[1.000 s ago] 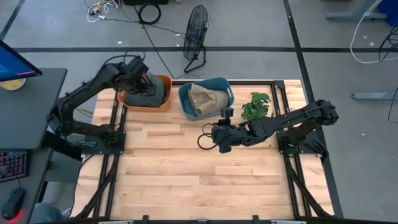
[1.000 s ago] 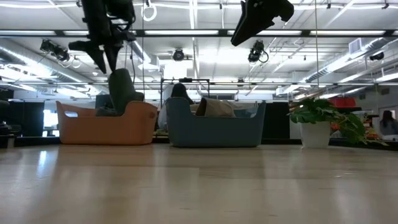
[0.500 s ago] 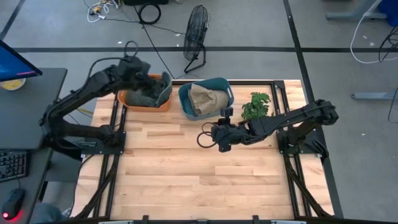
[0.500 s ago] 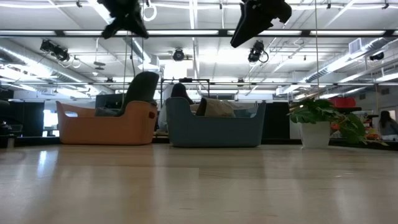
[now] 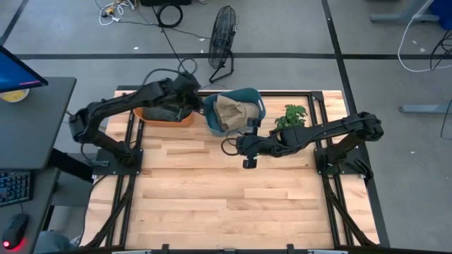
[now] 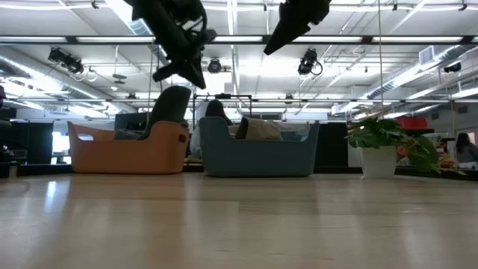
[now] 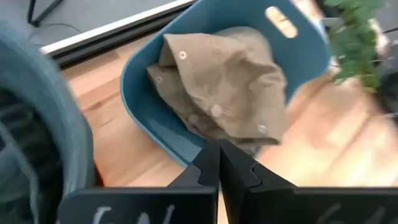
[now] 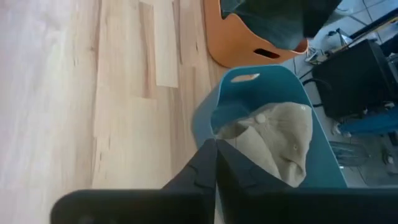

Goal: Pick & Place hat
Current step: Put the gray cap into the orange bin

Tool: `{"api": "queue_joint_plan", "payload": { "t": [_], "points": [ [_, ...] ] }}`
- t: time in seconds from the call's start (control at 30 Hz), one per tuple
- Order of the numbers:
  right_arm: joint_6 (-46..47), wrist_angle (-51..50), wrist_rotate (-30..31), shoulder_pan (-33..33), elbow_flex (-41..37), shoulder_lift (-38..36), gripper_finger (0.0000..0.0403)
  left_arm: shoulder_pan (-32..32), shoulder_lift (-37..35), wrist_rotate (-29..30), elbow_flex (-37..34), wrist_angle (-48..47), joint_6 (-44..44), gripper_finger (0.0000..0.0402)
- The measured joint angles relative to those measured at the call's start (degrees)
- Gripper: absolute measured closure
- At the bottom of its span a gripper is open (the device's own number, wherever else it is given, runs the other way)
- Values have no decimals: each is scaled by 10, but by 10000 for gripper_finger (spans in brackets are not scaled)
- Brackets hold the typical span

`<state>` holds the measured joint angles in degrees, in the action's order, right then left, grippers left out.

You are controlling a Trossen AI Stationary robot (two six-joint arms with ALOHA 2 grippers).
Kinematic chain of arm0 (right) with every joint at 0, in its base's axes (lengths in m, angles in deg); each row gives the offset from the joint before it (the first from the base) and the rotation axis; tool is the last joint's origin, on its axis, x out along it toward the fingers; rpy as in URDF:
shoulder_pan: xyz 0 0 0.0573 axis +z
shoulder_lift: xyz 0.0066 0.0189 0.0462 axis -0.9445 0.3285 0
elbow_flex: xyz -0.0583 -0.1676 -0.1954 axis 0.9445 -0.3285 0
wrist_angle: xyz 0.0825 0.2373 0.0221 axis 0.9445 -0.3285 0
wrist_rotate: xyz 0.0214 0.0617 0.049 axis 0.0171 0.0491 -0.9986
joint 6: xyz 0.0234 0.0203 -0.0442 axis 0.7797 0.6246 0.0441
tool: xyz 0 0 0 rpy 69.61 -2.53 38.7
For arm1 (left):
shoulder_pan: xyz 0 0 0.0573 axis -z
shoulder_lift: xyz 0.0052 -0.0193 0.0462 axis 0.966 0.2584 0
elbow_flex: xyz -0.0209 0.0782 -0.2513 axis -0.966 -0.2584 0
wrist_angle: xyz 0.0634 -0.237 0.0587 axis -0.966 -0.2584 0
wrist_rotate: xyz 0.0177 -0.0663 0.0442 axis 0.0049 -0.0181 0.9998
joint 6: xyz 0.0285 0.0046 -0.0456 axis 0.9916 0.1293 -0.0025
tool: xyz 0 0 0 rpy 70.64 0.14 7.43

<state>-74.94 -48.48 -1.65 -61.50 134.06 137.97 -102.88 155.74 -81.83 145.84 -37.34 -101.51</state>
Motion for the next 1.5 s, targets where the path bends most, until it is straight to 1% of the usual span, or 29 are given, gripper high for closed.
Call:
{"api": "queue_joint_plan", "payload": {
  "t": [0.1,0.23,0.47,0.63,0.83,1.0,1.1,1.2,1.27,1.5],
  "points": [
    [6,-3,0,0,0,0,397,-5,23,26,0,-5,7,397],
    [7,-7,0,0,0,0,397,-13,25,73,0,-45,-8,397],
    [7,-9,0,0,0,0,400,-28,-17,146,0,-153,-10,397],
    [5,-12,0,0,0,0,400,-55,-47,214,0,-241,-38,397],
    [5,-12,0,0,0,0,400,-116,-44,217,0,-320,-65,397],
    [5,-13,0,0,0,0,400,-151,-32,204,1,-324,-61,397],
    [5,-14,0,0,0,0,400,-168,-21,185,0,-329,-60,397],
    [6,-15,0,0,0,0,400,-174,-12,175,1,-329,-56,397],
    [13,-15,0,0,0,0,400,-173,-8,172,0,-324,-39,397],
    [19,-15,-1,0,0,0,400,-157,-7,171,0,-272,-24,397]
  ]
}}
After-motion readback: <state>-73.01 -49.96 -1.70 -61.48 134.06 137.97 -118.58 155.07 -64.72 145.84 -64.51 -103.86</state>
